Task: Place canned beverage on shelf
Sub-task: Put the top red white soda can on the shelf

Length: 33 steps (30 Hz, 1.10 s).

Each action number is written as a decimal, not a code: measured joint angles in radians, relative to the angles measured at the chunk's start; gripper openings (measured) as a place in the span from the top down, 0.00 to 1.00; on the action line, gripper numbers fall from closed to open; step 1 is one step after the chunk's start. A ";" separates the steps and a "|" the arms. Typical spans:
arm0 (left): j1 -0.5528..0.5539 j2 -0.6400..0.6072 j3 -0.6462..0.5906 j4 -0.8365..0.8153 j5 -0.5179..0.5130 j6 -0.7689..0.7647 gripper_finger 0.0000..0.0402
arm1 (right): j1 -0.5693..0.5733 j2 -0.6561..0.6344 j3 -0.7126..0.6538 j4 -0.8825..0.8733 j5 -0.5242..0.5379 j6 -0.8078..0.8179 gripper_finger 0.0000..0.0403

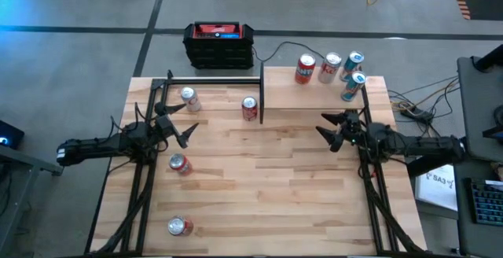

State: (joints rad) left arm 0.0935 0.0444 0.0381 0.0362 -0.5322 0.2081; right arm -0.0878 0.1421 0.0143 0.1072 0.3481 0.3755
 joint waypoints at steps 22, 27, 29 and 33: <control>0.000 0.000 0.000 0.000 0.000 0.000 0.01 | -0.171 -0.140 -0.002 -0.084 -0.280 -0.237 0.11; 0.000 0.000 0.000 0.000 0.000 0.000 0.01 | -0.170 -0.105 -0.002 -0.086 -0.280 -0.244 0.11; 0.000 0.000 0.000 0.000 0.000 0.000 0.01 | -0.170 -0.095 -0.002 -0.085 -0.279 -0.244 0.11; 0.000 0.000 0.000 0.000 0.000 0.000 0.01 | -0.170 -0.082 -0.002 -0.086 -0.278 -0.245 0.11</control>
State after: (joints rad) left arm 0.0937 0.0444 0.0380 0.0361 -0.5320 0.2081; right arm -0.2581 0.0602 0.0121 0.0216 0.0700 0.1303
